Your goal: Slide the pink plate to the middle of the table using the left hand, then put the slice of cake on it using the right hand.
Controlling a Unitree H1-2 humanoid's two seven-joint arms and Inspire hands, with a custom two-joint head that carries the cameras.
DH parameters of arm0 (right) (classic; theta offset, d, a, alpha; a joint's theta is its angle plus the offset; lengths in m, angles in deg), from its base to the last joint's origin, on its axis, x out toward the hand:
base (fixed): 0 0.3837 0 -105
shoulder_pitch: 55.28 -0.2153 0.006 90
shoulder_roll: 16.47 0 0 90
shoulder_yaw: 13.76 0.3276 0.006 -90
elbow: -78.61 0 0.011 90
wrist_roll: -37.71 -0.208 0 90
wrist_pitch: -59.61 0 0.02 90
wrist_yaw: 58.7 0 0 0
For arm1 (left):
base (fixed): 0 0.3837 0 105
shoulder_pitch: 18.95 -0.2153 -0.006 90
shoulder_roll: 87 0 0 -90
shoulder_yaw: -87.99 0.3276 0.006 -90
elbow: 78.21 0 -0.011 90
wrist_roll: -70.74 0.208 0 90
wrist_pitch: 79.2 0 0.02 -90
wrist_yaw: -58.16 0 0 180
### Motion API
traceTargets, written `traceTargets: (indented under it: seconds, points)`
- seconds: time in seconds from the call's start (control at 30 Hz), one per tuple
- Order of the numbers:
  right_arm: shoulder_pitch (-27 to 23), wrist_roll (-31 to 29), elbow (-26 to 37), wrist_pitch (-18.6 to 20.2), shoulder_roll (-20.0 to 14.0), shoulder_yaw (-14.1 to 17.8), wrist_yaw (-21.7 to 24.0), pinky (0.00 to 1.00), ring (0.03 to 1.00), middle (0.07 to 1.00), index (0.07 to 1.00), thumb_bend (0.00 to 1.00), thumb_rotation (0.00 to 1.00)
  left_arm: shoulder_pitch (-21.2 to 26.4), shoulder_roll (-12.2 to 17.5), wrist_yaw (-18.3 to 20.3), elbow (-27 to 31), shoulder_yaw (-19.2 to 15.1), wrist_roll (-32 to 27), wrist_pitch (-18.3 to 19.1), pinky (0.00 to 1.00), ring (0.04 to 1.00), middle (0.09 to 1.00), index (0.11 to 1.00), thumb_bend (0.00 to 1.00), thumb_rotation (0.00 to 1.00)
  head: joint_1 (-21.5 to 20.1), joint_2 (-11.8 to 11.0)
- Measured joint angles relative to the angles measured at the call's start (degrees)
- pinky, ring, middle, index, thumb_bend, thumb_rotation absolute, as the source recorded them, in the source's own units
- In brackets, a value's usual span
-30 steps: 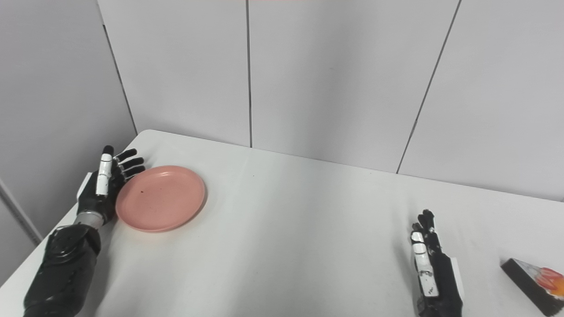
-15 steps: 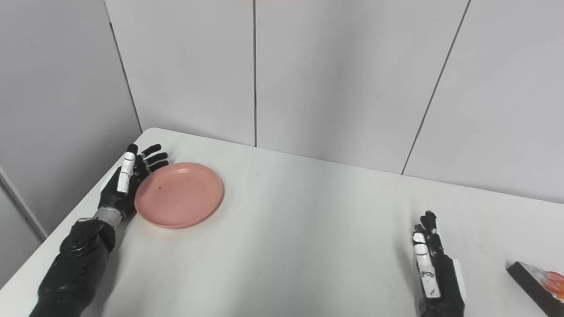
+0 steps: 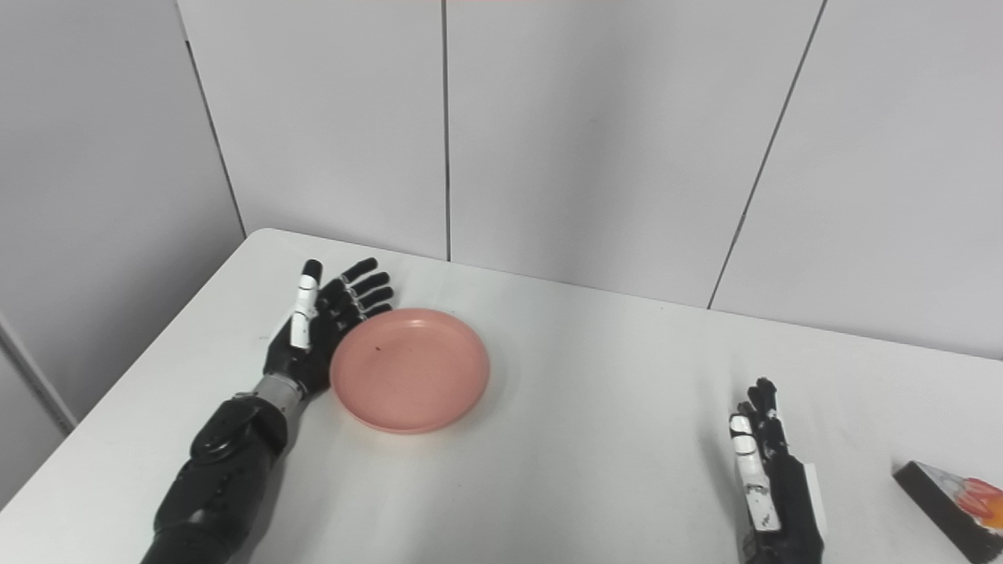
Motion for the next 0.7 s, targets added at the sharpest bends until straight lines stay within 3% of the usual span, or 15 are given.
traceTargets:
  seconds: [0.3, 0.5, 0.53, 0.6, 0.7]
  points:
    - [-2.1, 1.5, -3.2, -4.0, 0.0, 0.0, -0.2, 1.00, 1.000, 1.000, 1.000, 0.50, 0.77, -2.0, -6.0, -2.5, 6.0, 4.4, 2.6, 0.9, 0.85, 0.862, 0.849, 0.846, 0.76, 1.00, -3.8, 0.7]
    - [-2.8, 1.5, -4.2, -5.1, 0.4, -0.1, -0.2, 1.00, 1.000, 1.000, 1.000, 0.62, 0.75, -3.9, -10.2, -4.7, 9.6, 6.6, 3.9, 1.7, 0.89, 0.890, 0.877, 0.875, 0.76, 0.98, -8.9, 2.2]
    - [-2.8, 1.6, -4.2, -5.1, 0.5, -0.2, -0.2, 1.00, 1.000, 0.999, 1.000, 0.63, 0.75, -4.6, -10.9, -5.2, 10.7, 7.0, 3.9, 2.2, 0.91, 0.901, 0.887, 0.884, 0.75, 0.99, -11.0, 2.8]
    - [-2.7, 2.0, -4.1, -5.2, 0.6, -0.3, -0.3, 1.00, 0.998, 0.997, 1.000, 0.65, 0.73, -6.3, -12.2, -5.9, 13.4, 7.9, 4.1, 2.9, 0.94, 0.921, 0.906, 0.899, 0.74, 1.00, -11.0, 2.8]
    - [-2.6, 2.6, -3.9, -5.6, 1.2, -0.5, -0.8, 1.00, 0.980, 0.986, 0.997, 0.61, 0.73, -9.1, -14.0, -6.7, 17.3, 9.4, 5.0, 3.8, 0.95, 0.936, 0.925, 0.913, 0.73, 1.00, -15.2, 3.9]
